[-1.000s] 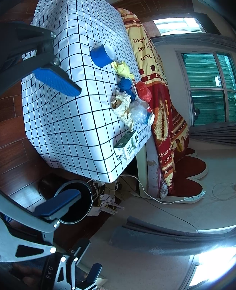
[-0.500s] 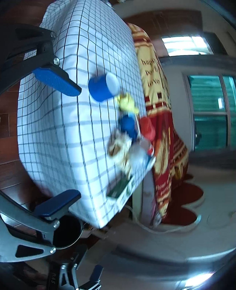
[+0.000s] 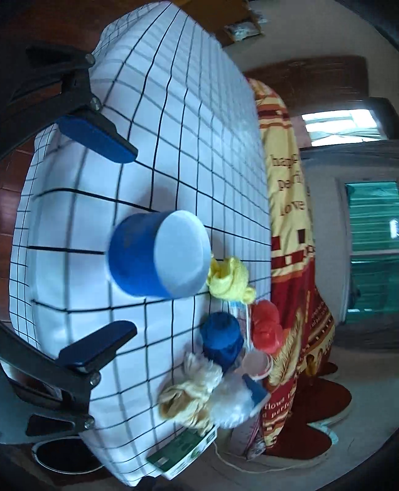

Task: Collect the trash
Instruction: 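Grasp the blue paper cup with the left tool while the right tool grasps the white milk carton, then carry the cup and carton over the black bin and open both tools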

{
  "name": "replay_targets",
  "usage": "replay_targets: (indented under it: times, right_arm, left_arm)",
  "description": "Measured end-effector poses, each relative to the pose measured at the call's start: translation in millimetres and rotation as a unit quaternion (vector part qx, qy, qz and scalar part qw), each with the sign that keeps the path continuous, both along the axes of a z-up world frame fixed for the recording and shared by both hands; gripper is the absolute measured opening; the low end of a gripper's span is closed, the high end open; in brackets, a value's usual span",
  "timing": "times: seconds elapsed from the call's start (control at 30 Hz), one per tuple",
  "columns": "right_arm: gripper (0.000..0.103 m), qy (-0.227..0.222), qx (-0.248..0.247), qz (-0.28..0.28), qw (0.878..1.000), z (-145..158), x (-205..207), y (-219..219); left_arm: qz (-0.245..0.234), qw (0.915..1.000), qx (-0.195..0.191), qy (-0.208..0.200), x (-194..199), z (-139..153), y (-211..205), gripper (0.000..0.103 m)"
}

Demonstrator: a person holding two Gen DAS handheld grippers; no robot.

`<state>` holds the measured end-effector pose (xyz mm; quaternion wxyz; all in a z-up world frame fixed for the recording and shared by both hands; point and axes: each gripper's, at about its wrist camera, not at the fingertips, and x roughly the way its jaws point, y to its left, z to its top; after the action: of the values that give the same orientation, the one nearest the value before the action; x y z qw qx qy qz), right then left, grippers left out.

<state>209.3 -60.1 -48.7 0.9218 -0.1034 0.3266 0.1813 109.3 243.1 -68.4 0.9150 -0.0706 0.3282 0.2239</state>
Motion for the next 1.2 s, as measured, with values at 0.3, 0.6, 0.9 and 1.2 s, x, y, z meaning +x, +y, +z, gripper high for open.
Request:
replay_targets:
  times: [0.3, 0.6, 0.9, 1.2]
  right_arm:
    - [0.071, 0.028, -0.007, 0.001, 1.000, -13.7, 48.9, 15.8]
    - [0.057, 0.011, 0.014, 0.007, 1.000, -9.8, 41.4, 3.6]
    - [0.056, -0.038, 0.026, -0.013, 0.999, 20.6, 2.4, -47.2]
    - [0.056, -0.036, 0.013, -0.098, 0.995, 12.0, -35.6, -164.0]
  left_arm:
    - [0.005, 0.9993, -0.038, -0.001, 25.3, -7.7, 23.7, 0.088]
    - [-0.049, 0.9971, -0.044, -0.037, 21.7, 5.6, 5.0, 0.075]
    - [-0.146, 0.9864, -0.023, -0.072, 18.2, 40.4, -76.7, 0.075]
    - [-0.284, 0.9558, -0.030, -0.068, 19.0, 43.5, -194.1, 0.075]
